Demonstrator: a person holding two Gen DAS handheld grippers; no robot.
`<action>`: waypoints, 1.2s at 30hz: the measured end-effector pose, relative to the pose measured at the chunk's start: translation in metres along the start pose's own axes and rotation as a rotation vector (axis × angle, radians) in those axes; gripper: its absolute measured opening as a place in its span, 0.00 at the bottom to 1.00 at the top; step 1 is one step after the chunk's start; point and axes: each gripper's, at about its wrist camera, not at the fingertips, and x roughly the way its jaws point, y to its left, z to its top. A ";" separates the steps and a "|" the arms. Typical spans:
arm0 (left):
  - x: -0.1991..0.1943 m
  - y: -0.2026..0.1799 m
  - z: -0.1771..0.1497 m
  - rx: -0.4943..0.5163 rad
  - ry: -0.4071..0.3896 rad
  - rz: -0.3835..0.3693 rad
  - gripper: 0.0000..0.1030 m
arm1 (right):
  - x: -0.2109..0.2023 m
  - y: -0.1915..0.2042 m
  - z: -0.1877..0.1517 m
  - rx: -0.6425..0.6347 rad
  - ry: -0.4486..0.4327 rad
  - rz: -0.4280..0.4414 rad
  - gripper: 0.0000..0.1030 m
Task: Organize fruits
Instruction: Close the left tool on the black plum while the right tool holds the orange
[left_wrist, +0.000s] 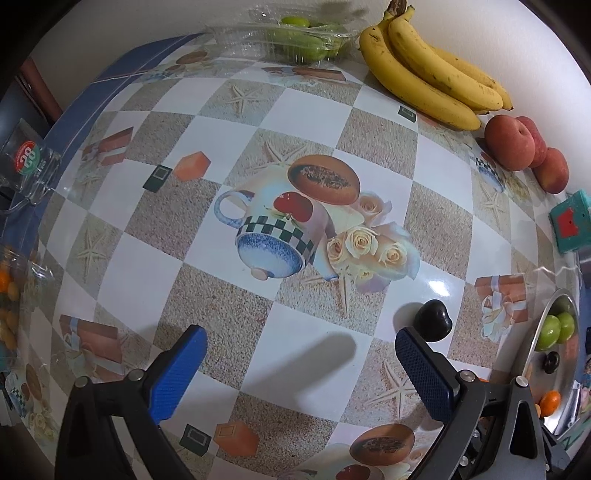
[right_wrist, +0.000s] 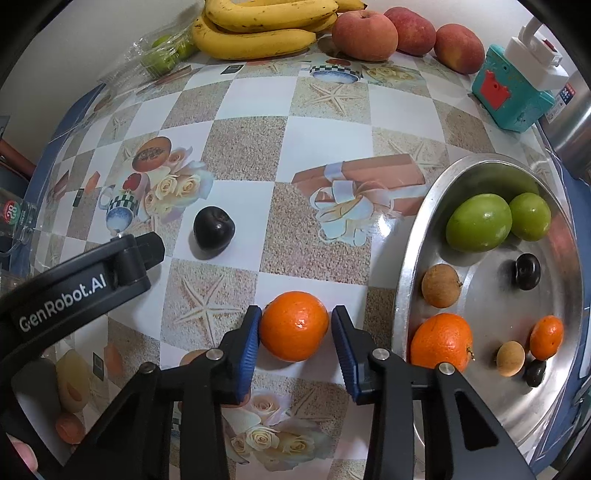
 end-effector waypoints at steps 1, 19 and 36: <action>-0.001 0.000 0.000 0.000 0.000 0.000 1.00 | -0.001 0.000 0.000 0.000 0.000 0.002 0.37; -0.006 -0.003 0.002 -0.020 -0.002 -0.092 1.00 | -0.029 -0.009 0.004 0.036 -0.067 0.059 0.36; -0.010 -0.040 -0.003 0.066 -0.035 -0.173 0.80 | -0.072 -0.064 0.005 0.187 -0.175 0.079 0.36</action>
